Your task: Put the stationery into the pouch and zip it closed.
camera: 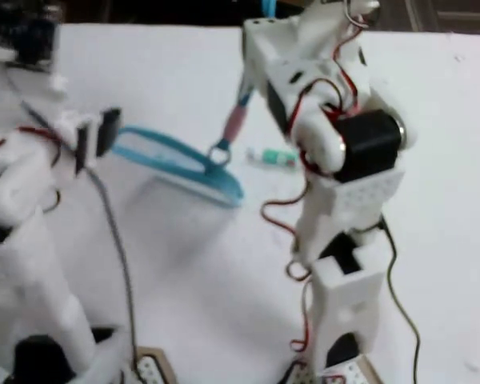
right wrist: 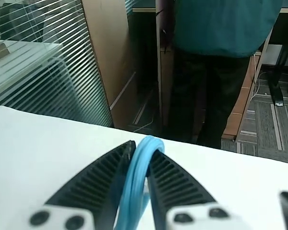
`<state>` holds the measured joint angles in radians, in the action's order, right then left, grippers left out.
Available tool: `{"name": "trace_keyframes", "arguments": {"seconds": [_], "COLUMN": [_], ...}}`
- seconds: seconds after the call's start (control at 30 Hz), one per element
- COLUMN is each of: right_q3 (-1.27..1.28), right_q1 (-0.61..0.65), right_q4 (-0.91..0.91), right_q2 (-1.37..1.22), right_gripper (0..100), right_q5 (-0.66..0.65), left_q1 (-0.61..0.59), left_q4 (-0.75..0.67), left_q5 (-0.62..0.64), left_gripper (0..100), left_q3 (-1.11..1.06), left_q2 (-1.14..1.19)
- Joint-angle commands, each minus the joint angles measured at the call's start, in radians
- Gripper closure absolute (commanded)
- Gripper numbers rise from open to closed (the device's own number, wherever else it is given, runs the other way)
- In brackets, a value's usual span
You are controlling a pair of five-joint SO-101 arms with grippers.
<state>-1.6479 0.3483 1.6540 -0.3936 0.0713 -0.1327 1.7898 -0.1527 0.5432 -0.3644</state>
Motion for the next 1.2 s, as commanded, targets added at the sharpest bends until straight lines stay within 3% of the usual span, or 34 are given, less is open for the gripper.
{"name": "trace_keyframes", "arguments": {"seconds": [0.0, 0.3, 0.57, 0.67, 0.8, 0.87, 1.17], "right_q3": [-0.018, -0.018, -0.018, -0.018, -0.018, -0.018, -0.018], "right_q1": [-0.007, -0.005, -0.005, -0.005, -0.007, -0.005, 0.004], "right_q4": [-0.021, -0.021, -0.021, -0.021, -0.021, -0.021, -0.016], "right_q2": [0.005, 0.004, 0.004, 0.005, 0.005, 0.005, 0.015], "right_gripper": [98.1, 98.1, 98.1, 98.1, 98.1, 98.0, 95.8], "right_q5": [-0.006, -0.006, -0.006, -0.006, -0.006, -0.006, -0.008], "left_q1": [0.01, 0.016, 0.01, 0.015, 0.016, 0.012, 0.019], "left_q4": [0.003, -0.006, -0.11, -0.066, -0.018, -0.017, 0.002], "left_q5": [-0.072, -0.141, -0.144, -0.144, -0.18, -0.172, 0.037], "left_gripper": [74, 74, 74, 74, 86, 99, 98], "left_q3": [-0.069, -0.207, -0.256, -0.199, -0.129, -0.097, 0.034], "left_q2": [-0.061, -0.093, 0.142, 0.222, 0.269, 0.272, 0.226]}}
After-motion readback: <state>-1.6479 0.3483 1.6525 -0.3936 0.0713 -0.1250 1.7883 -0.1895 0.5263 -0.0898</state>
